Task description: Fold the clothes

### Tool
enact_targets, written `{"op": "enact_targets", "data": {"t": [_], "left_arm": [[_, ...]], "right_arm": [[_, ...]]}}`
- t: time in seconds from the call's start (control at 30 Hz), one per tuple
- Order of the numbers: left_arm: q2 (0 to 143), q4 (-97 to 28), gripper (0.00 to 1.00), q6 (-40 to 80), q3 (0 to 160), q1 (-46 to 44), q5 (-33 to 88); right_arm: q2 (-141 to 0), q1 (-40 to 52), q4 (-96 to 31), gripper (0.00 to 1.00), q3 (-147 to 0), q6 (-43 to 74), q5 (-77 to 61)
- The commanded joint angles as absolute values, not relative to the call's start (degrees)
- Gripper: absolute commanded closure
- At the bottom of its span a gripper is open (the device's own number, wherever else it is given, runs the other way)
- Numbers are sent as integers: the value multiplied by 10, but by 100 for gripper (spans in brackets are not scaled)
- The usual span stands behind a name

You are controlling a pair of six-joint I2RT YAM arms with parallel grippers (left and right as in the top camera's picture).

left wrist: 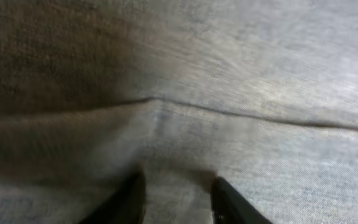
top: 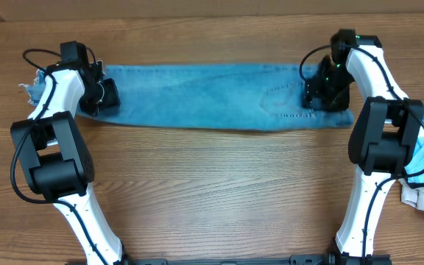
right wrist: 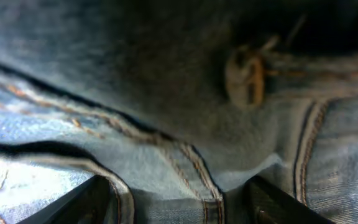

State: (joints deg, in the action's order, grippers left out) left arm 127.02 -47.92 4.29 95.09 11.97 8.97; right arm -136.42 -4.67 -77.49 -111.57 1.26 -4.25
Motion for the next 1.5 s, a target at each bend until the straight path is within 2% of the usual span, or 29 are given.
{"op": "enact_targets", "data": {"t": [0.0, 0.1, 0.2, 0.4, 0.53, 0.63, 0.67, 0.73, 0.8, 0.9, 0.97, 1.03, 1.13, 1.23, 1.3, 1.37, 1.43, 1.47], "left_arm": [[1304, -592, 68, 49, 935, 116, 85], [1304, -725, 71, 49, 935, 116, 78], [1304, -786, 70, 49, 935, 116, 64], [1304, -793, 64, 15, 959, 116, 71], [1260, -803, 63, 13, 1082, 116, 66], [1190, -802, 57, 36, 1122, 117, -11], [1172, -820, 52, 93, 1122, 119, -94], [1168, -854, 47, 167, 1122, 130, -179], [1169, -860, 47, 187, 1108, 165, -188], [1169, -825, 48, 170, 1100, 213, -184], [1169, -778, 39, 154, 1075, 242, -157], [1169, -766, 36, 229, 1032, 274, -83], [1169, -732, 40, 244, 981, 301, 33], [1169, -671, 41, 244, 937, 306, 45], [1168, -647, 51, 220, 937, 306, 71], [1168, -628, 42, 197, 937, 306, 127], [1168, -620, 35, 224, 937, 307, 136], [1168, -611, 34, 232, 937, 308, 136]], "right_arm": [[-1413, -51, -812, 26, -1050, 31, 36], [-1413, -53, -863, 24, -1035, 34, 47], [-1413, -53, -902, 23, -1025, 47, 47], [-1413, -53, -871, 23, -1024, 52, 47], [-1413, -53, -855, 23, -1025, 52, 46], [-1413, -53, -853, 23, -1025, 52, 46], [-1413, -53, -852, 23, -1025, 51, 44], [-1413, -53, -851, 22, -1025, 51, 44], [-1413, -53, -851, 22, -1025, 51, 44], [-1413, -53, -847, 22, -1025, 51, 43], [-1413, -53, -845, 21, -1025, 51, 42], [-1413, -53, -845, 20, -1025, 51, 42], [-1413, -53, -844, 20, -1025, 51, 42], [-1413, -53, -845, 20, -1025, 51, 42], [-1413, -53, -845, 19, -1025, 51, 42], [-1413, -53, -845, 19, -1025, 51, 42], [-1413, -53, -845, 19, -1025, 51, 42], [-1413, -53, -844, 19, -1025, 51, 42]]}}
